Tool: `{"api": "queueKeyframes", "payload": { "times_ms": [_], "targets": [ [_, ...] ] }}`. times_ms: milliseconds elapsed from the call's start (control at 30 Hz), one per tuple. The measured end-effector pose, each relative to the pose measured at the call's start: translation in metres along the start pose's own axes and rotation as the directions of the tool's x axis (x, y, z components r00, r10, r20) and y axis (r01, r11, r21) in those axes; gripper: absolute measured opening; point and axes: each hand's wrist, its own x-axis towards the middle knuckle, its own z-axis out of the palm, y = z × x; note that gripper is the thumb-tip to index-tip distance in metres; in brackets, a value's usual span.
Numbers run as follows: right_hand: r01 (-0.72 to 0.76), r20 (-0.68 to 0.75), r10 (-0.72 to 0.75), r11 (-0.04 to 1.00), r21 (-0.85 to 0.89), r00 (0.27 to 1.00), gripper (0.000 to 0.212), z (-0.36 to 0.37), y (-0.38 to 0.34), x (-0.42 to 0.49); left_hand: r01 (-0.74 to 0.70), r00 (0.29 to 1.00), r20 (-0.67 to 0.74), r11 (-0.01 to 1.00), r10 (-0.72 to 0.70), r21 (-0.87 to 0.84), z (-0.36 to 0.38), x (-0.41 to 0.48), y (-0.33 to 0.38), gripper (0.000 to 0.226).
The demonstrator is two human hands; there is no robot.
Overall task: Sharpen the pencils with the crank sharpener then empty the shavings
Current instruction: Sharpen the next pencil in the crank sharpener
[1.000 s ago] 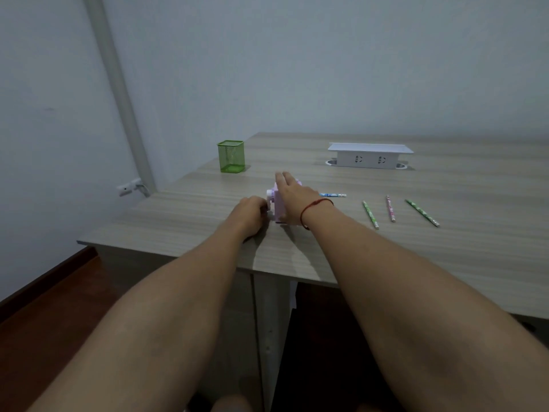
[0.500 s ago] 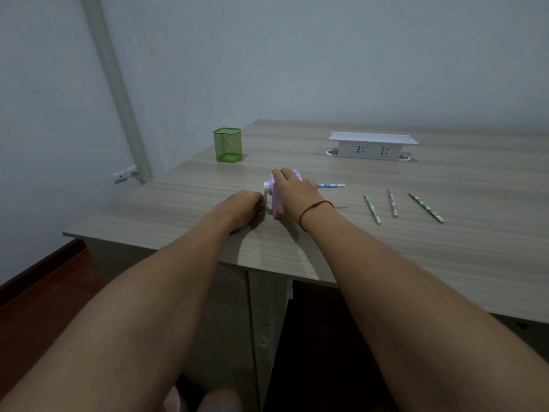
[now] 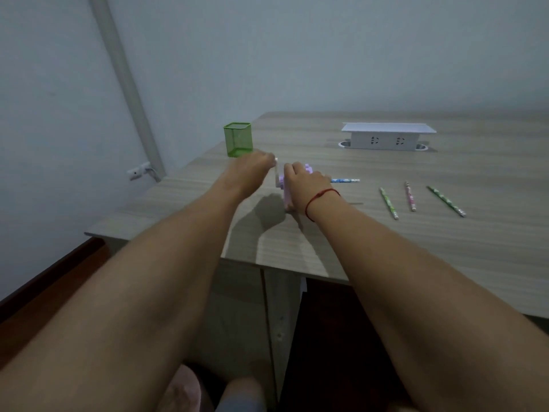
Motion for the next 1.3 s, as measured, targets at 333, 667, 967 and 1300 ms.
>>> {"api": "queueKeyframes", "payload": {
  "times_ms": [333, 667, 967, 1300],
  "targets": [
    [-0.050, 0.054, 0.051, 0.999, -0.012, 0.997, 0.075, -0.001, -0.007, 0.002, 0.042, 0.998, -0.047, 0.996, -0.046, -0.082, 0.008, -0.054, 0.021, 0.026],
    [-0.069, 0.052, 0.070, 0.997, -0.019, 0.996, 0.069, 0.003, -0.009, 0.003, 0.176, 0.979, 0.118, 0.982, -0.166, -0.073, 0.021, -0.061, 0.029, 0.019],
    [0.014, -0.042, -0.014, 1.000, 0.004, 0.999, 0.059, 0.004, -0.003, -0.002, 0.234, 0.944, 0.272, 0.959, -0.185, -0.162, 0.031, -0.050, 0.021, 0.018],
    [0.042, -0.048, -0.039, 0.998, 0.051, 0.998, 0.066, 0.019, 0.004, 0.011, 0.120, 0.949, 0.285, 0.991, -0.132, 0.059, 0.036, -0.003, -0.001, 0.021]
  ]
}}
